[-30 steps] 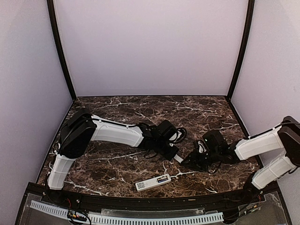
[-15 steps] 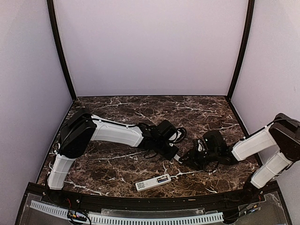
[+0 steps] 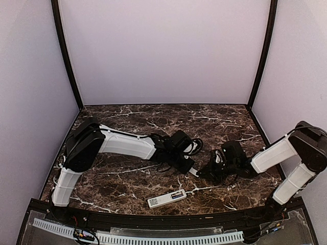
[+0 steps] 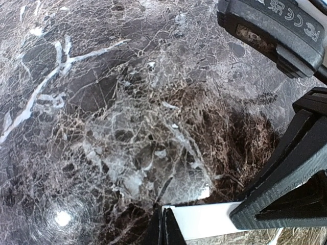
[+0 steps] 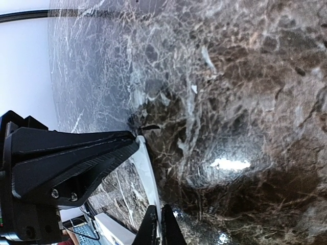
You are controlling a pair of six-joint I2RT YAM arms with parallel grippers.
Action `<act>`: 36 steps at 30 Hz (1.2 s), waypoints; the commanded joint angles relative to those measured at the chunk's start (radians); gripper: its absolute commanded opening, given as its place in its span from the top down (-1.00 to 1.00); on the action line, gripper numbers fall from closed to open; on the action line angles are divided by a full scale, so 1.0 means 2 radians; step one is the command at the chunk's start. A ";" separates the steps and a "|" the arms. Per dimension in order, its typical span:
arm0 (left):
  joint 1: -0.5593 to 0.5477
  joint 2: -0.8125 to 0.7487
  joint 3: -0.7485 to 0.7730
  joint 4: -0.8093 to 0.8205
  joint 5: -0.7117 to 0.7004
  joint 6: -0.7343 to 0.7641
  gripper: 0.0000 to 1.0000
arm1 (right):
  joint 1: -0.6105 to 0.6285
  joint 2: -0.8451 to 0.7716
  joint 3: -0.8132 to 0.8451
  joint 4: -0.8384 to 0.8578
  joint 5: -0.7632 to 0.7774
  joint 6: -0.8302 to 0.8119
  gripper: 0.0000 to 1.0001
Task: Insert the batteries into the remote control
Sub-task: Pick up the battery cover at the center of the board, then pass from the right arm to the left
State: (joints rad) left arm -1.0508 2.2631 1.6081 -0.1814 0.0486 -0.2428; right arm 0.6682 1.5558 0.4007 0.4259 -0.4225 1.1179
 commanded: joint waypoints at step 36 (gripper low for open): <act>-0.071 -0.314 -0.339 0.265 -0.057 0.428 -0.63 | 0.000 -0.129 0.254 -0.489 -0.135 -0.290 1.00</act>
State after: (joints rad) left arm -1.1980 1.6203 0.8845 0.3424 -0.0216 0.5713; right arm 0.6590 1.3453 0.8413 -0.3634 -0.6682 0.6285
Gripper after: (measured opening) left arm 0.823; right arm 0.008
